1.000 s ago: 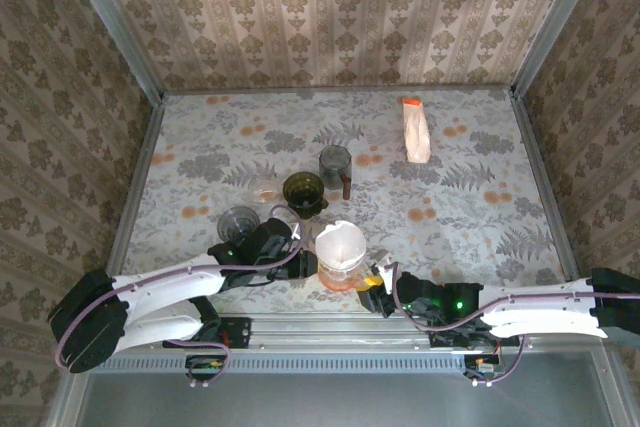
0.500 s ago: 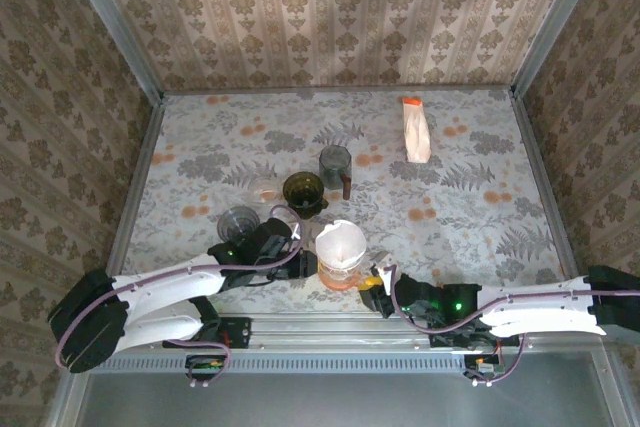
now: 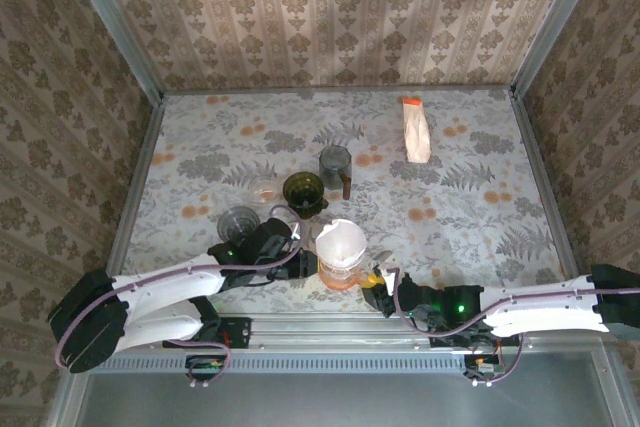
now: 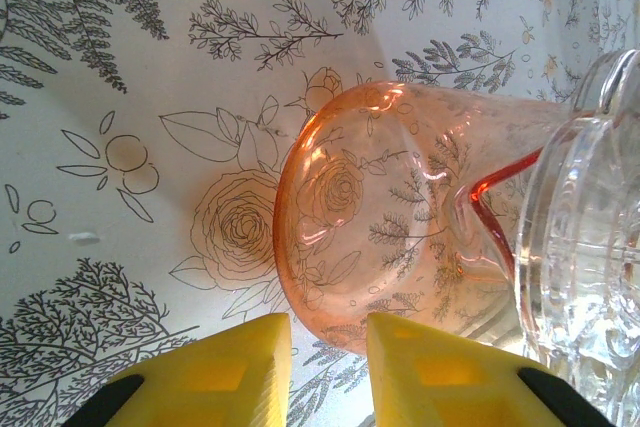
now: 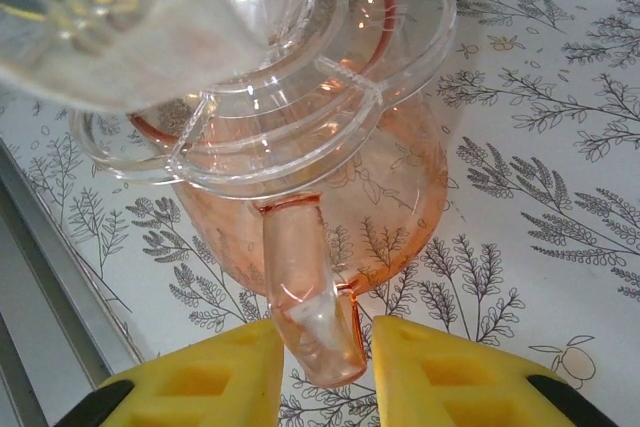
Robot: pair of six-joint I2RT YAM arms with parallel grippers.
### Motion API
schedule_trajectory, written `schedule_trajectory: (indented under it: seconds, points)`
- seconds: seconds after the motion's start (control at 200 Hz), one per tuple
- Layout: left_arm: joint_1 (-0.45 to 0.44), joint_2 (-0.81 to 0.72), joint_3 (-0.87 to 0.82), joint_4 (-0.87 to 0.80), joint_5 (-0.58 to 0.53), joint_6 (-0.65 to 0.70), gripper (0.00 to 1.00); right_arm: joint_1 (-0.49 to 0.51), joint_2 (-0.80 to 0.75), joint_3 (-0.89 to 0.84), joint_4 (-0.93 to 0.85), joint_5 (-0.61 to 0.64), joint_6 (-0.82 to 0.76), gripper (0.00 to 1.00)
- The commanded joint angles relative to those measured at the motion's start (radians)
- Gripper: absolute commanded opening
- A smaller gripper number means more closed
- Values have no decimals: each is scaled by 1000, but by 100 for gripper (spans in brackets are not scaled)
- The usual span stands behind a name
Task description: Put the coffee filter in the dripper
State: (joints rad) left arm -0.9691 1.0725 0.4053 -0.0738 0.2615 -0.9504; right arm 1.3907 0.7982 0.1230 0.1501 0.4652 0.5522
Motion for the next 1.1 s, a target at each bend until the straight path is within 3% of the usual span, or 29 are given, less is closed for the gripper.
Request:
schedule_trajectory:
  seconds: [0.0, 0.145, 0.515, 0.93, 1.095]
  points:
    - [-7, -12, -7, 2, -5, -14, 29, 7, 3, 7, -9, 39, 9, 42]
    - [-7, 0, -6, 12, 2, -16, 29, 7, 35, 9, 21, 30, -1, 47]
    - [-5, 5, -8, 15, 6, -16, 29, 7, 98, 18, 112, -74, -63, 46]
    - [-6, -15, -10, 3, 1, -18, 29, 7, 81, 14, 57, 26, -23, 25]
    - [-6, -17, -11, 2, -1, -20, 28, 7, 79, 12, 56, 33, -20, 21]
